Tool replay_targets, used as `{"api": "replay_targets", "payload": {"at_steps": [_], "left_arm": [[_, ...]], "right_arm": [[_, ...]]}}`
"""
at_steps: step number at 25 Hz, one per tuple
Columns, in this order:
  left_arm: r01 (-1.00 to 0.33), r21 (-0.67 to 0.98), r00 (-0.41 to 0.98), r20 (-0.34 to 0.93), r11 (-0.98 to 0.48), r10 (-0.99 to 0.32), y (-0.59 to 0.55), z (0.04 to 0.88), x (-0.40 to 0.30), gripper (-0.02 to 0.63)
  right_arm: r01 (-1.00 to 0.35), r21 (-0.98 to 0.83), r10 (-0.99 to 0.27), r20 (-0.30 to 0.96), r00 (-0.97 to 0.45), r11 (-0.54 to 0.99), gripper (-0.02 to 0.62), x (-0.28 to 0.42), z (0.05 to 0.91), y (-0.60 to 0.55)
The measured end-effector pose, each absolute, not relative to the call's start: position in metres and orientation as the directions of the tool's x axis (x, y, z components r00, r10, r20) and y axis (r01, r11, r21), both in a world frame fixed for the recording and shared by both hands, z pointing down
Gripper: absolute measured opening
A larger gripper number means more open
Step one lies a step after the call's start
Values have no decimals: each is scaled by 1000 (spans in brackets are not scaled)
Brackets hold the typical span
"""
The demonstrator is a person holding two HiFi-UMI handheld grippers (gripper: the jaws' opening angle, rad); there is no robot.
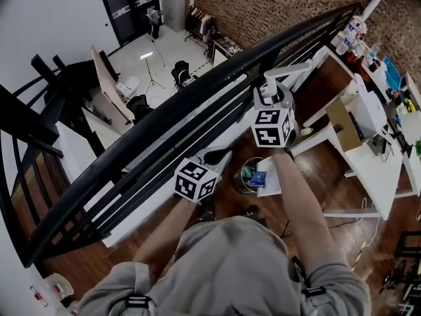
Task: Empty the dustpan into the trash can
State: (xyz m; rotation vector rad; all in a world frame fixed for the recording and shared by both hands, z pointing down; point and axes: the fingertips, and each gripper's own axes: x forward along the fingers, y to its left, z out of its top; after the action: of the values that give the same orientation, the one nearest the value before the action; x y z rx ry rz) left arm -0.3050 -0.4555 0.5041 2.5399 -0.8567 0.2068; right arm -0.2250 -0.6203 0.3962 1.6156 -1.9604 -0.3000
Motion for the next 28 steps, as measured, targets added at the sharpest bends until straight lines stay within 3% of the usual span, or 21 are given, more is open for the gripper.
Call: {"api": "replay_targets", "payload": {"at_steps": [13, 28], "left_arm": [[-623, 392, 780, 259, -677, -569, -457, 506, -327, 3], [-591, 415, 806, 261, -692, -532, -450, 514, -303, 3]], "right_arm": [[-794, 527, -934, 327, -142, 305, 192, -249, 404, -616], [-790, 542, -943, 304, -135, 288, 192, -237, 393, -596]]}}
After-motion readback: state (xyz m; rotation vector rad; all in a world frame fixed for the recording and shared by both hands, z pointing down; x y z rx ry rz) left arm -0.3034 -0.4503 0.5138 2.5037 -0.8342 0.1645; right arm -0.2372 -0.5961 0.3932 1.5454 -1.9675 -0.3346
